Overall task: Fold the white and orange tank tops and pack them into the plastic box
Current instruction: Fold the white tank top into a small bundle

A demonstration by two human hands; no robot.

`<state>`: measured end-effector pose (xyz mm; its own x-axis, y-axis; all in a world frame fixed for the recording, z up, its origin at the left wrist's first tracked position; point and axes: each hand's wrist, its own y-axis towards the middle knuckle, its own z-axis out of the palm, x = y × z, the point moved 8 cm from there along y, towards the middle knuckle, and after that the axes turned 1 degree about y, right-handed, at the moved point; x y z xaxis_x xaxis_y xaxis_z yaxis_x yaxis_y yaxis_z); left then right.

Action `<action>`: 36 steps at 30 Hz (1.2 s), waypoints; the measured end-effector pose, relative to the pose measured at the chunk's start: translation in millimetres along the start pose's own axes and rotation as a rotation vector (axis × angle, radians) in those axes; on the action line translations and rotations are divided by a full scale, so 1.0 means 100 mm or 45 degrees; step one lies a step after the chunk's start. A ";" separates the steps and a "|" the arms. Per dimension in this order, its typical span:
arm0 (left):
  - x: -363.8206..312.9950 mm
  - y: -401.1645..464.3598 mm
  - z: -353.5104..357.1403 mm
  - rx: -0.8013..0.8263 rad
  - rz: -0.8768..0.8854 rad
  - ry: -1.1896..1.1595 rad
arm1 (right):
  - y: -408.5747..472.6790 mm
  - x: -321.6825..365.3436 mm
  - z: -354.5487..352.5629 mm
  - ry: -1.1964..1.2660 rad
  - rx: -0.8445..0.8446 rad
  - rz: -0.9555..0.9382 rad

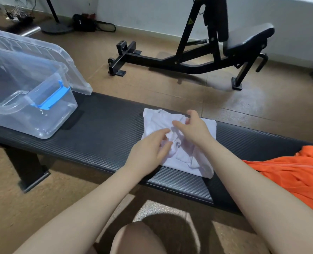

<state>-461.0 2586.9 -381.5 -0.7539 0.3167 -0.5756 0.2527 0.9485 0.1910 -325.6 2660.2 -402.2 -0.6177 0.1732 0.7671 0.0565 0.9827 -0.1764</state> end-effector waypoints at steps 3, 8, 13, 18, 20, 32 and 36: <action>0.22 -0.04 -0.25 -0.350 -0.210 -0.058 | -0.03 0.15 0.04 -0.278 -0.102 -0.251; 0.80 0.13 -0.06 -0.077 -0.822 -0.272 | 0.00 0.19 0.26 -0.382 -0.003 -0.340; 0.78 0.39 -0.10 -0.009 -0.765 -0.293 | -0.05 0.30 0.27 -0.755 -0.096 -0.508; 0.30 0.44 -0.03 -0.118 -0.187 0.266 | -0.13 0.07 0.48 -0.749 0.260 -0.563; 0.27 0.41 0.21 -0.059 -0.064 0.477 | -0.12 -0.03 0.48 -0.704 0.356 -0.489; 0.44 0.08 0.55 0.398 0.069 0.409 | -0.09 0.09 0.60 -1.231 0.308 -0.885; 0.50 0.08 0.61 0.433 0.055 0.507 | 0.33 -0.03 0.44 -1.325 0.292 -0.567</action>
<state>-459.2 2610.0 -457.5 -0.8939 0.3942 -0.2136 0.4213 0.9015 -0.0991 -356.2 2689.0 -436.9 -0.9008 -0.4284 -0.0715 -0.4066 0.8896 -0.2081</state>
